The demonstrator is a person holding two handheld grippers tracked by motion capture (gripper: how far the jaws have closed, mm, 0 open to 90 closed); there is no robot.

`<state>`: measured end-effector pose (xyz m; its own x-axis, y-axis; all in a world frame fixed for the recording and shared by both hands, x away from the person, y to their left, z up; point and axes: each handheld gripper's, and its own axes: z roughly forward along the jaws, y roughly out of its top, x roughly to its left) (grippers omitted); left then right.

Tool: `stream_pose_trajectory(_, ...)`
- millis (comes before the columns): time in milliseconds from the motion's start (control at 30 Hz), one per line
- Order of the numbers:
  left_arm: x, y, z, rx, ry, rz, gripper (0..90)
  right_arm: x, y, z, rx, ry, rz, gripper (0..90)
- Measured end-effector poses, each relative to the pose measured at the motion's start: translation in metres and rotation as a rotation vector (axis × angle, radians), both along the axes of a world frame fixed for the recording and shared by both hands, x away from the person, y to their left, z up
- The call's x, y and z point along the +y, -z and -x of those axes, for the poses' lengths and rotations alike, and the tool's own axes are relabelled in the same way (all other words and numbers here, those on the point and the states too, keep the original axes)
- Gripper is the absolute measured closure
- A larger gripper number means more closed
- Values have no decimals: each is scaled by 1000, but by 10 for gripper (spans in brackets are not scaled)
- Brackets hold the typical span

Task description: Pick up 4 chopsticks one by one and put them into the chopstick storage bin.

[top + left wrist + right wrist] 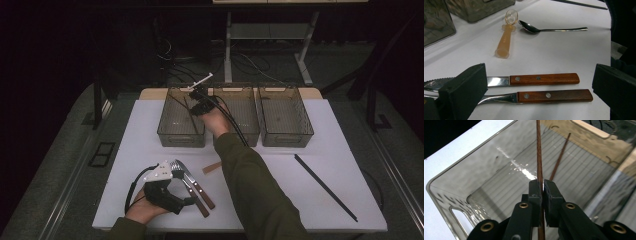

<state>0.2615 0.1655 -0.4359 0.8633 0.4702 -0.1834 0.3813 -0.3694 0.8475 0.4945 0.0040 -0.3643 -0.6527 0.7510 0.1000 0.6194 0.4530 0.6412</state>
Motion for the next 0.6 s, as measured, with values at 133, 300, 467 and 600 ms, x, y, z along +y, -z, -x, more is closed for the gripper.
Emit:
stream_pose_trajectory(133,0,0,0,1,0,3,0,2,1,1,-14,-14,8,752)
stream_pose_trajectory(300,0,0,0,2,0,2,0,-7,-7,3,-35,-18,-27,641)
stream_pose_trajectory(467,1,0,0,0,3,-7,0,-22,-15,9,-56,-32,-57,557)
stream_pose_trajectory(600,0,0,0,2,2,-7,0,-34,-17,13,-56,-35,-79,516)
